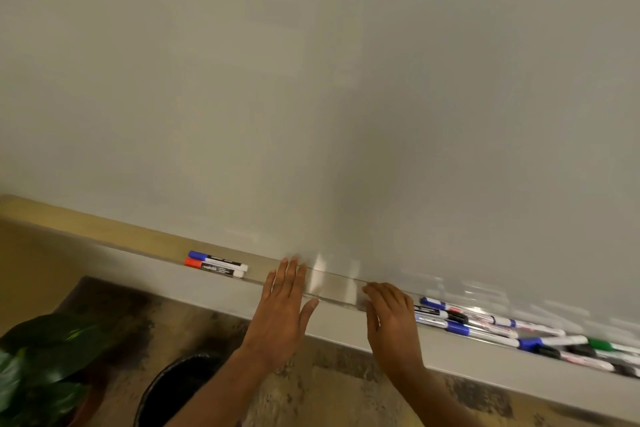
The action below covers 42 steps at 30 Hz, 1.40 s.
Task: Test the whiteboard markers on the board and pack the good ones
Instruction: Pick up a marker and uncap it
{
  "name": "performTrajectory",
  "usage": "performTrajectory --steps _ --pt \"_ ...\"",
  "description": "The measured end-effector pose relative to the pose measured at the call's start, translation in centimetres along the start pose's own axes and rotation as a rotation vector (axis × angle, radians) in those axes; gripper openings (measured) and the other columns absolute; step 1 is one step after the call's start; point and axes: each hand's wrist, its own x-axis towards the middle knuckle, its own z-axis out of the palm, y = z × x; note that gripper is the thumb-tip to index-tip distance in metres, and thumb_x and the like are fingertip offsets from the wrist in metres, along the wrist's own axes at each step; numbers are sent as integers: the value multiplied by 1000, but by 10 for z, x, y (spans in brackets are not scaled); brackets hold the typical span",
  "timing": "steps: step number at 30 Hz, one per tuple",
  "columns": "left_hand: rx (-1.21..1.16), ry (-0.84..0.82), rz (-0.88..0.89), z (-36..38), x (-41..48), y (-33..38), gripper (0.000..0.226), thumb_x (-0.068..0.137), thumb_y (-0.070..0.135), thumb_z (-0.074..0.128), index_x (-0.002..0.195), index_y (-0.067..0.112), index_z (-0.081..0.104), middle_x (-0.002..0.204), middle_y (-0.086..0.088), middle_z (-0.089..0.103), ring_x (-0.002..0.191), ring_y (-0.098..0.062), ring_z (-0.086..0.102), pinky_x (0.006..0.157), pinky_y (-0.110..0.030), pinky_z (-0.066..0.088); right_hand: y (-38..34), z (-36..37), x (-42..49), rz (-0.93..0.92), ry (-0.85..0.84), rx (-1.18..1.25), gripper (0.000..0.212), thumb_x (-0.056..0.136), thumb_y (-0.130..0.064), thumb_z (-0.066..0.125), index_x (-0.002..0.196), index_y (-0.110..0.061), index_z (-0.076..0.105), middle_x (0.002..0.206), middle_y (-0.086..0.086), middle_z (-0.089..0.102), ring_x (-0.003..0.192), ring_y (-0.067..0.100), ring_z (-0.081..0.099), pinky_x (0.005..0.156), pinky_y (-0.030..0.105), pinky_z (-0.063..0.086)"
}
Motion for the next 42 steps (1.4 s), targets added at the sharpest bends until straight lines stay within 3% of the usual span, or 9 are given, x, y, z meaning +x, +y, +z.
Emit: performTrajectory --steps 2,6,9,15,20,30,35,40,42 --pt "16 -22 19 7 1 14 69 103 67 0 156 32 -25 170 -1 -14 154 -13 -22 124 -36 -8 20 -9 -5 38 19 -39 20 93 -18 64 112 -15 70 111 6 72 106 27 66 97 38 43" --pt "26 -80 37 20 4 36 71 107 62 8 163 19 0 171 -4 -2 157 -17 -11 123 -34 -4 52 -22 -14 117 -38 -74 37 73 -3 85 105 -14 71 102 5 73 97 27 69 86 42 54" --pt "24 -105 49 31 7 50 73 104 63 1 162 17 1 170 -2 -7 158 -20 -7 123 -33 -8 71 -27 -17 133 -73 -86 37 71 -4 87 103 -15 72 99 4 74 95 26 69 84 43 57" --pt "-2 -182 16 39 13 79 96 79 74 -33 157 21 -18 163 1 -29 152 -15 -27 125 -37 -10 93 -27 -25 86 -138 -93 39 69 -12 90 104 -20 74 99 -1 75 93 22 71 84 41 56" --pt "28 -218 -11 45 17 88 102 69 76 -41 154 21 -25 161 2 -33 151 -15 -29 127 -38 -11 100 -22 -21 63 -171 -92 39 69 -13 91 103 -21 75 101 -2 75 95 22 71 84 42 57" --pt "-12 -191 -11 58 19 89 94 81 75 -29 157 24 -12 163 4 -24 153 -16 -22 121 -27 -18 104 -8 -11 35 -219 62 34 78 -13 84 108 -24 73 105 -6 72 101 19 64 88 34 51" --pt "8 -222 -25 54 22 91 97 67 77 -40 150 29 -28 154 14 -40 144 -5 -37 120 -26 -23 112 -2 -7 52 -294 116 29 92 -25 70 120 -29 69 121 -10 64 116 14 52 99 23 35" --pt "-44 -117 14 62 21 87 79 99 67 -5 162 21 10 168 2 0 157 -19 0 122 -24 -12 110 -4 -6 58 -264 171 25 92 -22 69 117 -24 70 114 -7 66 108 15 55 93 20 36" --pt "-79 -110 15 60 22 89 84 94 72 -10 161 23 6 167 3 -3 156 -16 -3 122 -22 -15 106 -7 -4 64 -245 191 22 93 -21 68 115 -24 71 111 -6 66 106 14 55 90 17 33"
